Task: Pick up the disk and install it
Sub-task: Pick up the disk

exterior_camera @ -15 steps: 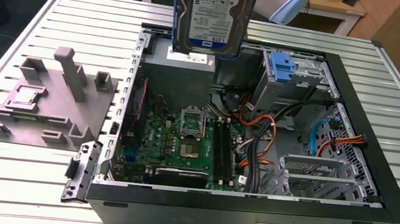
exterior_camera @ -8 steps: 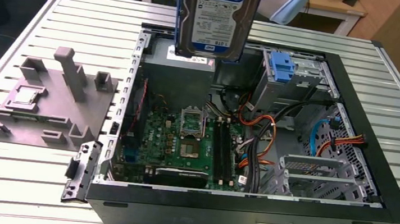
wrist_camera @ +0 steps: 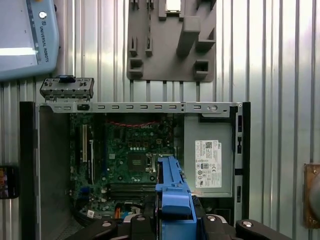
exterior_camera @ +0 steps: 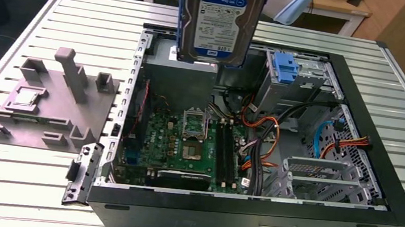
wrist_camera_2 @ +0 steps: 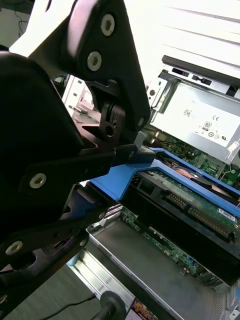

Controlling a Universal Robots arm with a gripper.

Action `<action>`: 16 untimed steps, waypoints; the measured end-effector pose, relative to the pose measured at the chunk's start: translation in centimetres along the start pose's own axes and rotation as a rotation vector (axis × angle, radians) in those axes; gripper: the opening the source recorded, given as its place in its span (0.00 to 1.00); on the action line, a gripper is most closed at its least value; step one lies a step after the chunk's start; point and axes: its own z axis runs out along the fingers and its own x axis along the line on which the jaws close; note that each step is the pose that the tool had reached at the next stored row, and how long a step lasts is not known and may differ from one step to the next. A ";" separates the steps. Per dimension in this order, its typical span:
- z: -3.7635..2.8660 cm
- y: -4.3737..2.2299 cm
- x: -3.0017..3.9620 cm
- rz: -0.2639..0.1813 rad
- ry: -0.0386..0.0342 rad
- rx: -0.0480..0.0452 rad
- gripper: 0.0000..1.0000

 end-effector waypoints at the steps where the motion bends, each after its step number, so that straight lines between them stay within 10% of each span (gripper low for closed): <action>1: 0.03 -0.04 0.02 0.000 0.0001 0.0000 0.37; 16: 0.53 -2.31 0.52 0.007 -0.0028 -0.0002 0.37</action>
